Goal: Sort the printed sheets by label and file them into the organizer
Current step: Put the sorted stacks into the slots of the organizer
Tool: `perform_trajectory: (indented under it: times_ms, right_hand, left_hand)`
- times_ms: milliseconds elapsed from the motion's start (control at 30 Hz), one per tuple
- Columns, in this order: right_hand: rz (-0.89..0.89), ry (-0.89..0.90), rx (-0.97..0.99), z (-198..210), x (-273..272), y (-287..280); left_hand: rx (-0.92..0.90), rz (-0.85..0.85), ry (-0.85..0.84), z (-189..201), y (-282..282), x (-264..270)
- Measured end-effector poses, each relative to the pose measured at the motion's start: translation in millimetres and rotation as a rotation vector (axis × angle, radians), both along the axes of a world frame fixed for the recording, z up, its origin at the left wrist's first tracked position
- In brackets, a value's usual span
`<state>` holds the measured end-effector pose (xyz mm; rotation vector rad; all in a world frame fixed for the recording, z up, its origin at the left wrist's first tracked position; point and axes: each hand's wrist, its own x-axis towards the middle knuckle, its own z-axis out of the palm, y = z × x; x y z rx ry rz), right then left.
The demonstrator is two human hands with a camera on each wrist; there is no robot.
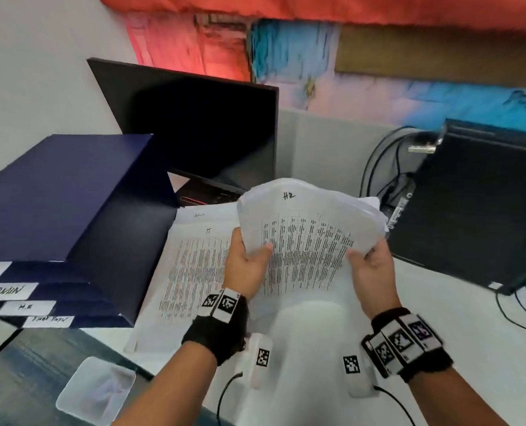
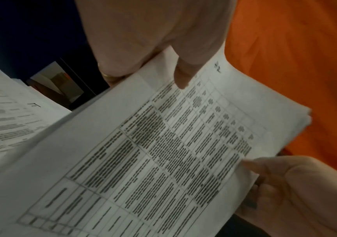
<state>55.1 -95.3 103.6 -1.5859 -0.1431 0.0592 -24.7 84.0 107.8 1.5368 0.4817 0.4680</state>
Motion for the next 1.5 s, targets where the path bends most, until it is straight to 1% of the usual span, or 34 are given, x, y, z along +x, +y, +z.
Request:
perform_trajectory:
  times_ms: [67, 133, 200, 233, 300, 367, 400, 433, 500, 600, 667, 700, 800, 900, 933, 1000, 1067, 1133, 1200, 1233, 1400, 1467, 1500]
  right_hand:
    - [0.020, -0.011, 0.042, 5.2, 1.0, -6.4]
    - [0.040, -0.028, 0.100, 13.9, 0.6, -11.5]
    - [0.047, -0.072, 0.144, 24.2, 0.4, -16.2]
    - [0.045, -0.102, 0.155, 31.0, -0.8, -18.0]
    - [0.029, -0.183, 0.131, 40.8, -3.0, -18.7]
    - [-0.012, -0.284, 0.047, 47.8, -6.4, -20.1]
    - [-0.046, -0.328, 0.004, 50.3, -7.8, -20.9]
    - [-0.076, -0.365, -0.037, 50.9, -7.9, -22.2]
    - [-0.104, -0.447, -0.142, 52.1, -7.9, -23.9]
    - [-0.086, -0.555, -0.328, 52.9, -6.8, -26.5]
    - [-0.114, -0.600, -0.376, 52.3, -3.2, -28.9]
    - [-0.134, -0.607, -0.367, 51.3, -0.6, -30.7]
    - [-0.162, -0.564, -0.276, 48.9, 3.3, -35.5]
    - [-0.069, -0.405, -0.111, 46.2, 1.2, -38.0]
    - [-0.024, -0.350, -0.103, 44.1, 0.8, -37.8]
    - [0.027, -0.284, -0.165, 36.4, 2.8, -34.8]
    - [0.002, -0.236, -0.164, 30.0, 4.0, -30.1]
    - [-0.059, -0.222, -0.136, 28.2, 3.5, -25.8]
    - [-0.090, -0.240, -0.124, 31.6, 2.3, -22.5]
    - [-0.098, -0.256, -0.115, 34.7, 2.1, -20.7]
    - [-0.156, -0.417, -0.077, 63.1, -4.8, -9.5]
    - [-0.134, -0.417, -0.085, 68.4, -8.4, -6.4]
    - [-0.107, -0.383, -0.091, 67.6, -9.5, -5.3]
  left_hand:
    - [-0.046, -0.006, -0.025, 11.1, -5.0, 3.8]
    - [-0.071, 0.007, -0.101, 24.4, -7.3, 6.9]
    - [-0.076, 0.026, -0.177, 37.6, -8.1, 8.9]
    - [-0.061, 0.029, -0.188, 44.4, -9.7, 9.2]
    - [-0.045, -0.010, -0.178, 52.6, -12.7, 10.3]
    - [-0.051, -0.039, -0.197, 56.9, -19.2, 9.4]
    - [-0.014, -0.014, -0.220, 57.8, -22.1, 9.1]
    - [0.072, 0.030, -0.246, 57.1, -23.7, 8.5]
    - [0.313, 0.095, -0.299, 53.8, -24.8, 7.7]
    - [0.599, 0.090, -0.326, 48.6, -21.6, 7.6]
    - [0.725, 0.099, -0.291, 45.6, -15.6, 9.3]
    - [0.745, 0.110, -0.281, 43.7, -11.7, 9.7]
    - [0.690, 0.129, -0.245, 37.3, -1.7, 6.2]
    - [0.587, 0.131, -0.216, 31.6, 0.6, 1.5]
    - [0.504, 0.128, -0.245, 31.1, -0.7, 0.4]
    - [0.356, 0.150, -0.292, 31.2, -3.3, 0.2]
    - [0.253, 0.151, -0.254, 28.4, -4.2, 3.0]
    - [0.183, 0.069, -0.152, 24.0, -4.9, 6.2]
    - [0.200, 0.040, -0.066, 23.9, -7.6, 9.4]
    - [0.225, 0.053, -0.058, 26.7, -9.5, 11.5]
    - [0.404, 0.151, -0.209, 62.5, -28.4, 21.7]
    - [0.409, 0.171, -0.236, 67.4, -31.3, 22.1]
    - [0.383, 0.168, -0.214, 63.9, -31.0, 22.6]
